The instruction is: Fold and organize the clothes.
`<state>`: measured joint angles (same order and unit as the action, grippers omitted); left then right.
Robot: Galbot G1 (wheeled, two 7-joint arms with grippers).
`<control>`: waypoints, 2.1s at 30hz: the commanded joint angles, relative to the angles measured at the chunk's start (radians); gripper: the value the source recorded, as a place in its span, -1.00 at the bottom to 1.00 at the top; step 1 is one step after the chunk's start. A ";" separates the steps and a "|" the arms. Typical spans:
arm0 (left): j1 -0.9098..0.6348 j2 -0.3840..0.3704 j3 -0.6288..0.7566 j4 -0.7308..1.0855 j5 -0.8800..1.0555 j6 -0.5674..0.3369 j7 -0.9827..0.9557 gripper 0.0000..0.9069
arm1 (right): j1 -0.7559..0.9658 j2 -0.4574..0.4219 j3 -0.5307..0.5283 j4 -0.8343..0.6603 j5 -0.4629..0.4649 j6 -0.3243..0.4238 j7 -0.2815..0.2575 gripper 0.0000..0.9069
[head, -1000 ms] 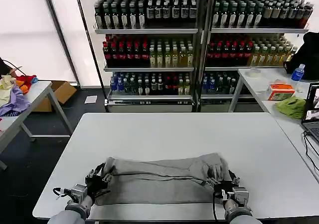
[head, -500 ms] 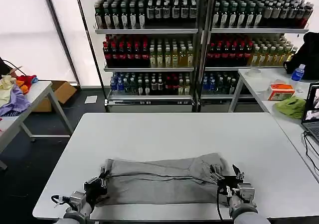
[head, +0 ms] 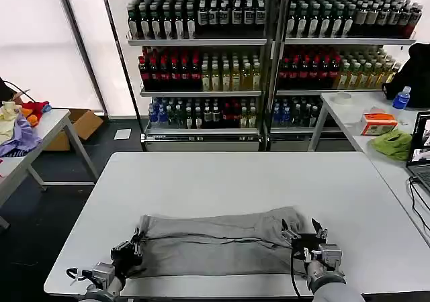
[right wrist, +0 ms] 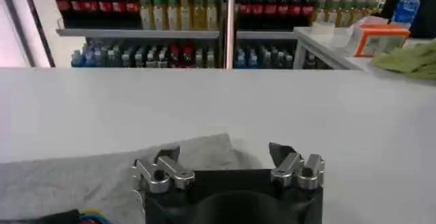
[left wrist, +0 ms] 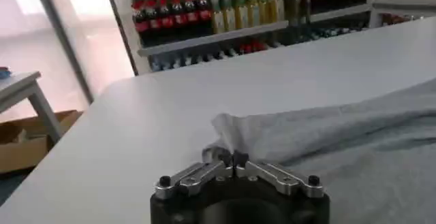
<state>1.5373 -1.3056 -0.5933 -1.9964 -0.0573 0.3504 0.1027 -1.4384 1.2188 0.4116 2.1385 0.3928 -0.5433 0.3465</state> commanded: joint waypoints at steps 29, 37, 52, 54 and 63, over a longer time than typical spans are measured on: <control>0.018 -0.046 0.016 0.051 -0.032 0.018 -0.006 -1.00 | 0.006 -0.007 0.012 0.011 0.006 0.002 -0.007 1.00; 0.000 -0.045 -0.012 0.077 -0.058 0.005 0.000 -1.00 | 0.001 -0.009 0.023 0.018 0.015 0.003 -0.007 1.00; -0.097 0.309 -0.536 0.151 -0.264 0.021 -0.020 -1.00 | 0.020 0.003 0.008 0.046 0.004 0.000 0.002 1.00; -0.097 0.342 -0.578 0.167 -0.264 0.019 -0.020 -1.00 | 0.020 0.008 0.003 0.049 0.001 0.001 0.002 1.00; -0.065 0.260 -0.425 -0.017 -0.165 0.017 -0.019 -1.00 | -0.002 0.034 -0.003 0.071 -0.019 0.003 0.003 1.00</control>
<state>1.4734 -1.0742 -1.0219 -1.9086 -0.2506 0.3688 0.0856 -1.4380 1.2482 0.4098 2.2060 0.3771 -0.5416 0.3481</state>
